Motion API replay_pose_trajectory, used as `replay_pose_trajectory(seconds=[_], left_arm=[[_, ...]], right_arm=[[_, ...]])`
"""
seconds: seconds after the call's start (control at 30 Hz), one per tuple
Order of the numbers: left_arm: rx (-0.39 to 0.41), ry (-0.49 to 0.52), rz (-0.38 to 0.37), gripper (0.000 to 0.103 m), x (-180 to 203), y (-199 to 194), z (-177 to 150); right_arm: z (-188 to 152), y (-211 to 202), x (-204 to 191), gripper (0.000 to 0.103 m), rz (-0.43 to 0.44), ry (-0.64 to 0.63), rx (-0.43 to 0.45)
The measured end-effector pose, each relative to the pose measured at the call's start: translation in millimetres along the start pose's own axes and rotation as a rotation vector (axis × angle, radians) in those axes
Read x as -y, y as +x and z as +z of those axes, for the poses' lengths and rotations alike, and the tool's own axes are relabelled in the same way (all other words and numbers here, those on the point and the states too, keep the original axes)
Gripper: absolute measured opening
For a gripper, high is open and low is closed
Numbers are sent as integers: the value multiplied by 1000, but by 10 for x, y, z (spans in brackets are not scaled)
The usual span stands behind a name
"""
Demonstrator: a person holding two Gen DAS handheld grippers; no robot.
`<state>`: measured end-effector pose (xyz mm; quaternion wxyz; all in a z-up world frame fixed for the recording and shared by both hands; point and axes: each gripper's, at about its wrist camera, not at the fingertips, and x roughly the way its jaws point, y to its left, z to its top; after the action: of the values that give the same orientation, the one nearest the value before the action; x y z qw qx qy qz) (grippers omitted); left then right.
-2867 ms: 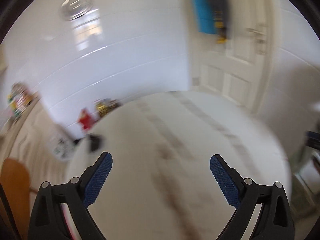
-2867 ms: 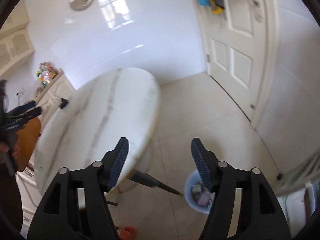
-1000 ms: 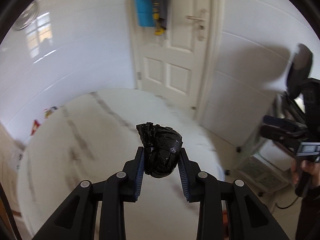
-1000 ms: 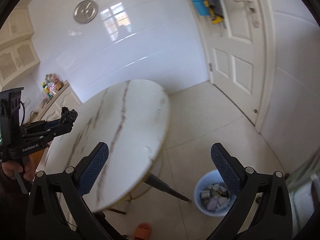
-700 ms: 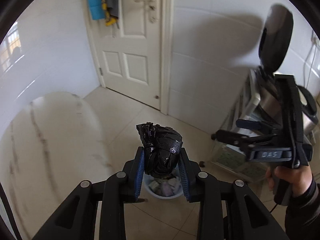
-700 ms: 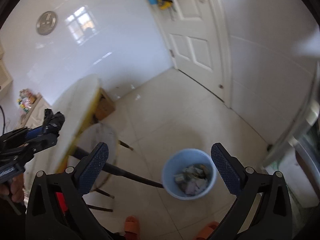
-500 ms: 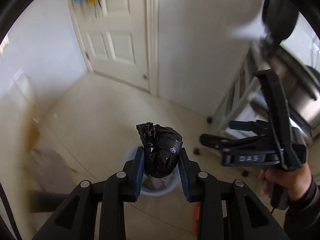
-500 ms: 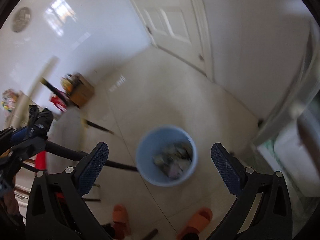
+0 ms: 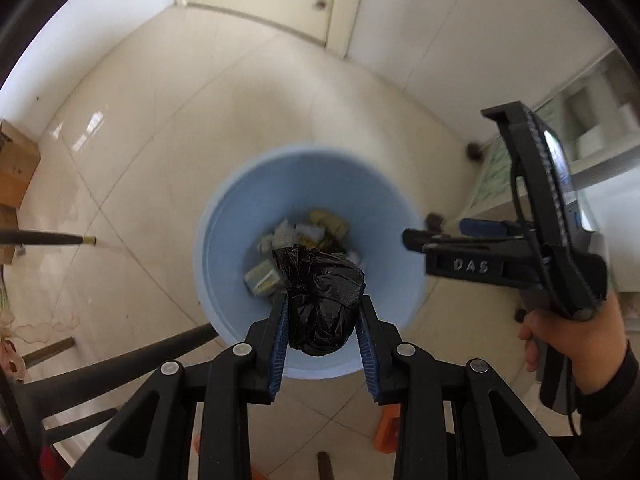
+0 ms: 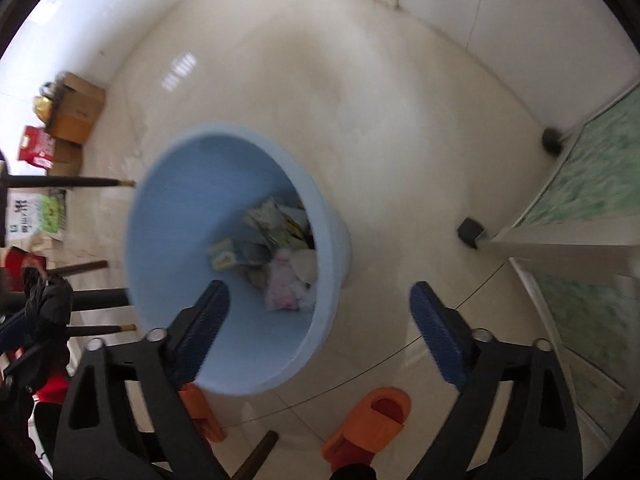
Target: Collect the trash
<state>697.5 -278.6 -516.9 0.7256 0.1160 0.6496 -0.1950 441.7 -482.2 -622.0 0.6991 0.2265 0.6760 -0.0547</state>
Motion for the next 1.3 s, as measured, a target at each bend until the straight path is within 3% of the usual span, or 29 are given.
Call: replay_pose_trajectory(seconds=[0.07, 0.13, 0.2, 0.3, 0.4, 0.47, 0.53, 0.57, 0.6, 0.7, 0.8, 0.93, 1.2, 1.23, 1.3], left_arm=[[-29, -10, -12, 29, -58, 185, 53], [-54, -19, -16, 29, -90, 351, 139], [-66, -23, -17, 29, -144, 484, 219], [-74, -40, -27, 32, -122, 566, 220], [-59, -43, -7, 35, 44, 614, 121], [-51, -48, -4, 42, 36, 581, -28], [-38, -54, 6, 60, 60, 558, -64], [-33, -57, 18, 74, 82, 499, -89], [-22, -57, 24, 81, 86, 425, -156], [8, -55, 41, 87, 118, 345, -212], [37, -60, 71, 87, 179, 189, -274], [141, -35, 94, 87, 328, -250, -400], [435, 63, 118, 90, 861, -1496, -1009], [477, 77, 118, 90, 937, -1688, -1131], [546, 92, 104, 93, 1047, -2015, -1364]], right_arm=[[-4, 185, 30, 80, -1, 20, -36], [25, 295, 43, 62, 20, 14, -66], [51, 349, 25, 32, 10, -17, -82], [64, 352, 34, 20, 16, -27, -87], [57, 392, 76, 16, 21, -14, -88], [66, 384, 102, 16, 27, -9, -88], [77, 402, 86, 16, 25, -9, -87], [73, 403, 79, 16, 22, -11, -85], [77, 406, 76, 16, 20, -12, -86], [95, 410, 57, 16, 22, -10, -86], [102, 378, 52, 19, 19, -13, -72], [47, 189, 15, 20, 18, -8, -46], [-261, -903, -361, 39, 36, -83, 147], [-340, -1092, -426, 42, 41, -93, 179], [-485, -1469, -546, 60, 47, -107, 246]])
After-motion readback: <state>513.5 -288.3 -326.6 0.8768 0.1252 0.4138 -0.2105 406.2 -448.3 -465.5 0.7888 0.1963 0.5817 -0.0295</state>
